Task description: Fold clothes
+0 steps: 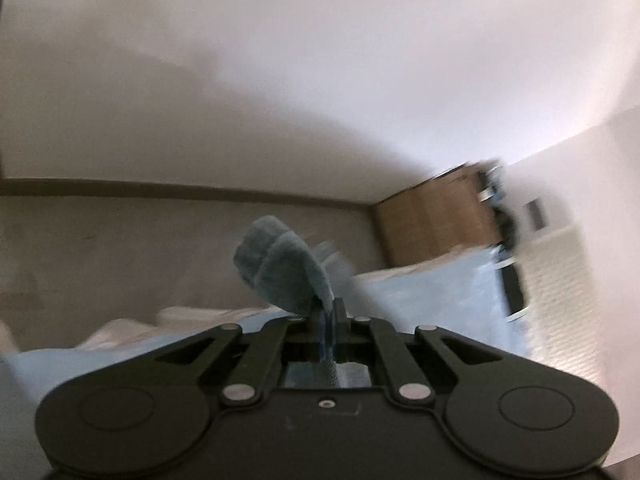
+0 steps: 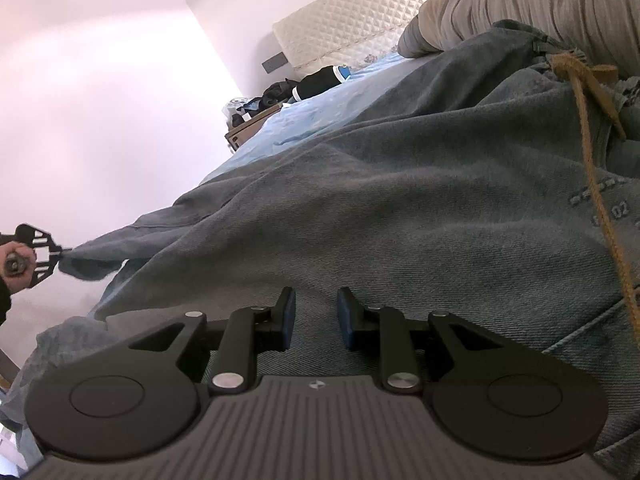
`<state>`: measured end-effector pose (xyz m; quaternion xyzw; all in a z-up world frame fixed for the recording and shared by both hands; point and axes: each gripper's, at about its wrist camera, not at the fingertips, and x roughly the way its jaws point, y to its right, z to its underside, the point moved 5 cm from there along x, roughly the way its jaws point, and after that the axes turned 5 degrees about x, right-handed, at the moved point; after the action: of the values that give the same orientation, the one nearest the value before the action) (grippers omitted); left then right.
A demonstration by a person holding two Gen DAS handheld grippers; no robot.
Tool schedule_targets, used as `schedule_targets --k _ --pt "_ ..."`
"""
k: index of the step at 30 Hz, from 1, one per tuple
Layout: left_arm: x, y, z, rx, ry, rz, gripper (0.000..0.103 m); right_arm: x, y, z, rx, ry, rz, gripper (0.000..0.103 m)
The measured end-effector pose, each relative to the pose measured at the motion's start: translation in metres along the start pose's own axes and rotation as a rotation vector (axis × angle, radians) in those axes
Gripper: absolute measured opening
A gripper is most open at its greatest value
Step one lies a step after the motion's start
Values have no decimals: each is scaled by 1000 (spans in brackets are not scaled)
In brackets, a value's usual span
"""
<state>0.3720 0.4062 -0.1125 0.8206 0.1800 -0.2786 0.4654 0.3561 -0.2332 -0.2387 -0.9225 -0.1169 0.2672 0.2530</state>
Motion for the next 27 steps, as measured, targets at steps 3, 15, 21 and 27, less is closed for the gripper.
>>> schedule_targets --k 3,15,21,27 --pt "5 -25 15 23 -49 -46 4 -9 -2 -4 -20 3 38 23" --pt "-103 -21 46 271 -54 31 67 -127 47 -40 -24 98 287 24" --pt "-175 -31 103 304 -57 49 77 -181 108 -46 142 170 425 28" --pt "-241 -65 160 211 -40 51 83 -208 151 -54 245 208 494 48"
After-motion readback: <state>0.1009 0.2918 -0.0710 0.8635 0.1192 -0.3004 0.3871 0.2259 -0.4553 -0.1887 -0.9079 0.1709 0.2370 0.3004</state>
